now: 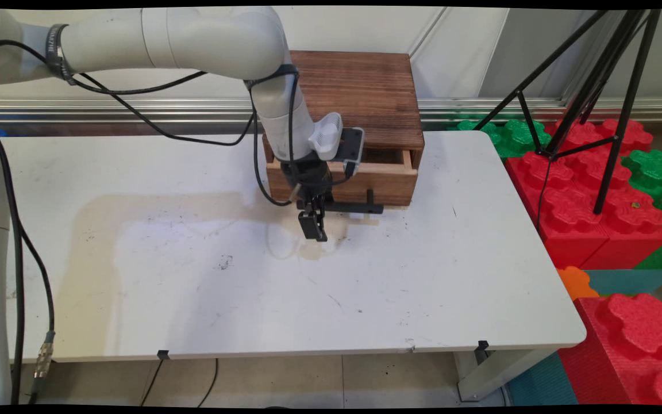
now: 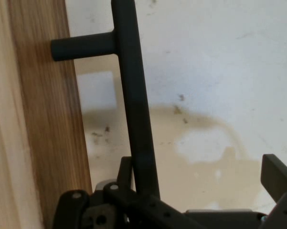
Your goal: Open the drawer
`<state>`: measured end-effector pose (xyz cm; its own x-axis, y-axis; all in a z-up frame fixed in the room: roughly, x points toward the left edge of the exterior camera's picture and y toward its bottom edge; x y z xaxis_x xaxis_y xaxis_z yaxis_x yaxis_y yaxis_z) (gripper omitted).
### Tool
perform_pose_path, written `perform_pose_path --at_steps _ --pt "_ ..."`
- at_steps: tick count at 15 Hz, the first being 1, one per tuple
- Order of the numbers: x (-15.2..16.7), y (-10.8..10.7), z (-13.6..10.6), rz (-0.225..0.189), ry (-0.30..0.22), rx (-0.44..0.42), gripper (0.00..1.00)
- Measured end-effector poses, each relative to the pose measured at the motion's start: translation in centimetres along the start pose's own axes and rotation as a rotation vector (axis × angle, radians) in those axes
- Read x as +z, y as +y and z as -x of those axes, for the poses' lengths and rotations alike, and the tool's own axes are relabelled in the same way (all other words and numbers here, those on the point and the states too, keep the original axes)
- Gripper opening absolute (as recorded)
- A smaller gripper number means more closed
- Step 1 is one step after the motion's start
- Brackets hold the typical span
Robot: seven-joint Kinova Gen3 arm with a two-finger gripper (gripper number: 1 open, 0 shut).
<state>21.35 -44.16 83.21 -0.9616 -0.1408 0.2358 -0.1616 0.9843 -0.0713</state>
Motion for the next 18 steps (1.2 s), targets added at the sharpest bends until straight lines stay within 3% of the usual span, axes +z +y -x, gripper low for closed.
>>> perform_pose_path --at_steps 18 --pt "0.0 6.1 -1.0 0.068 0.019 0.017 1.00"
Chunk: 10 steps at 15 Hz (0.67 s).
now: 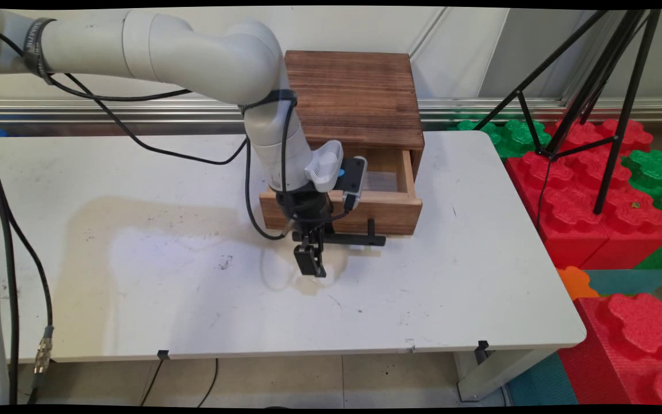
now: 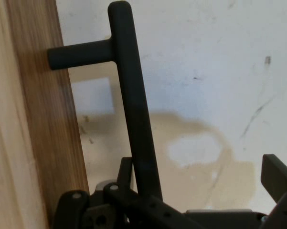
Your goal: Open the drawer
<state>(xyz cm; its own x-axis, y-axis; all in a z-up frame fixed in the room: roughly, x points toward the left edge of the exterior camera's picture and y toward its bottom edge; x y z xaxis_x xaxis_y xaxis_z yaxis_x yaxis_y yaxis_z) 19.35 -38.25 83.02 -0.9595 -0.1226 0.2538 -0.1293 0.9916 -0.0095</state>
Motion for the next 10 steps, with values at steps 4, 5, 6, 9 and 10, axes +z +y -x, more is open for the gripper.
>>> perform_pose_path --at_steps 4,5,6,9,10 --pt "0.0 1.0 -0.2 0.009 0.003 0.002 1.00" --pt "0.0 1.2 -0.2 0.011 0.004 0.004 1.00" --pt "0.0 1.5 -0.3 0.013 0.006 0.005 1.00" --pt "0.0 2.1 -0.5 0.017 0.011 0.008 1.00" --pt "0.0 2.4 -0.6 0.019 0.013 0.010 1.00"
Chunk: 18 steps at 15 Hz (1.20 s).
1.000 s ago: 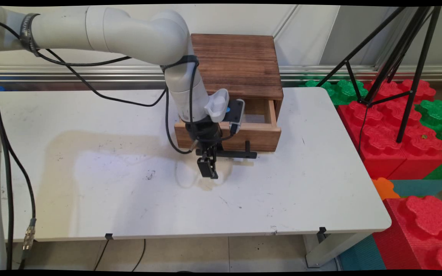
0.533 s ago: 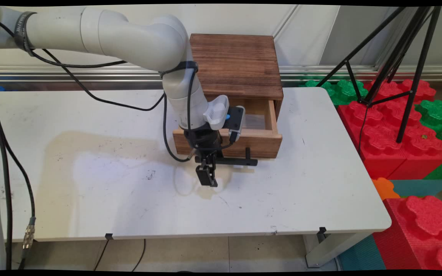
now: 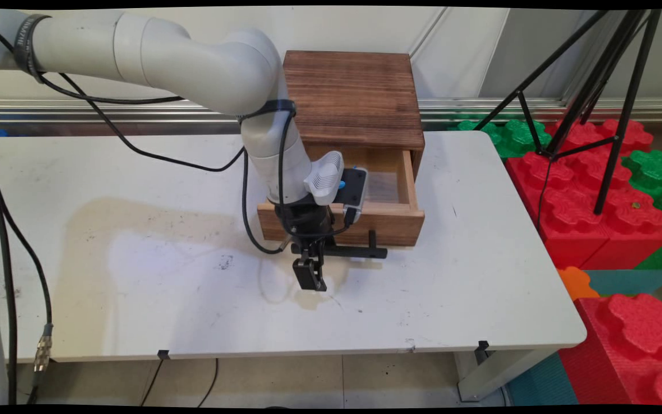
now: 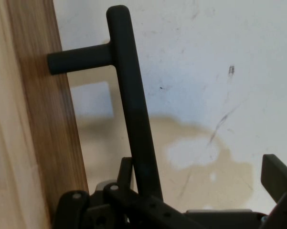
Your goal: Open the drawer
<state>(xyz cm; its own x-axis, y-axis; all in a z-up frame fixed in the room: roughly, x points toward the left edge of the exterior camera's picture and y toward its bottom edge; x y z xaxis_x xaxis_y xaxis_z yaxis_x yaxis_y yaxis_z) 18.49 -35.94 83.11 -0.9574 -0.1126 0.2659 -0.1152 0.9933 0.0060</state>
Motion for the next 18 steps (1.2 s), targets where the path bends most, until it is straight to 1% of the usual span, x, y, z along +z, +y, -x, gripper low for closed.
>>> perform_pose_path --at_steps 13,18 --pt "0.0 1.7 0.1 -0.001 -0.003 0.011 1.00" --pt "0.0 2.0 0.5 -0.014 -0.004 -0.036 1.00"
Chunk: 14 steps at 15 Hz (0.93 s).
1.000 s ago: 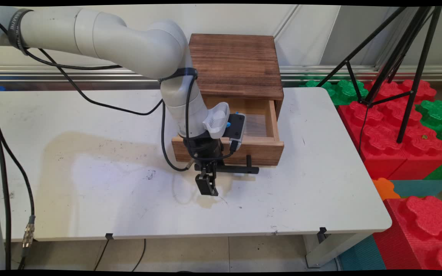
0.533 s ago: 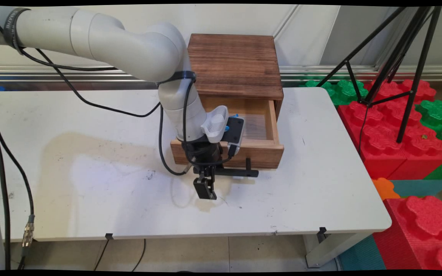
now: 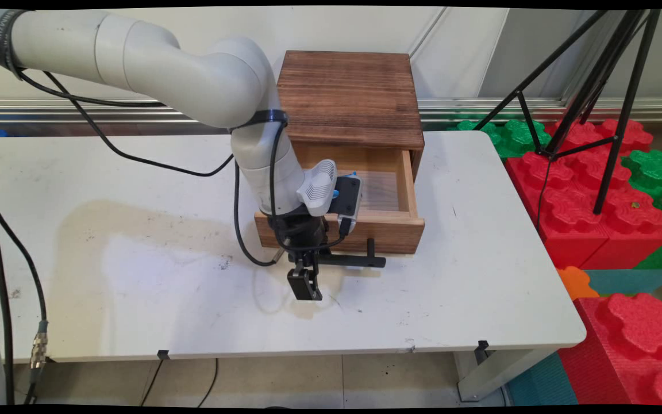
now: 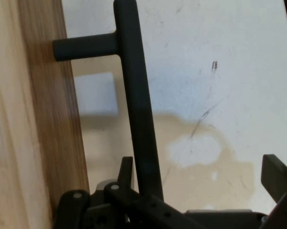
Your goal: Open the drawer
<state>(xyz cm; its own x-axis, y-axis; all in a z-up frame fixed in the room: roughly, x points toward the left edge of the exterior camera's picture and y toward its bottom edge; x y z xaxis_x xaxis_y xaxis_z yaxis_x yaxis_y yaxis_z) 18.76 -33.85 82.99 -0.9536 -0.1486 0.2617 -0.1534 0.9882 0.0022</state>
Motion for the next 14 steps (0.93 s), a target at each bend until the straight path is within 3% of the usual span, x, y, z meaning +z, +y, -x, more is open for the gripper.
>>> perform_pose_path --at_steps 14 --pt "-0.02 0.92 0.24 -0.005 0.014 -0.069 1.00"
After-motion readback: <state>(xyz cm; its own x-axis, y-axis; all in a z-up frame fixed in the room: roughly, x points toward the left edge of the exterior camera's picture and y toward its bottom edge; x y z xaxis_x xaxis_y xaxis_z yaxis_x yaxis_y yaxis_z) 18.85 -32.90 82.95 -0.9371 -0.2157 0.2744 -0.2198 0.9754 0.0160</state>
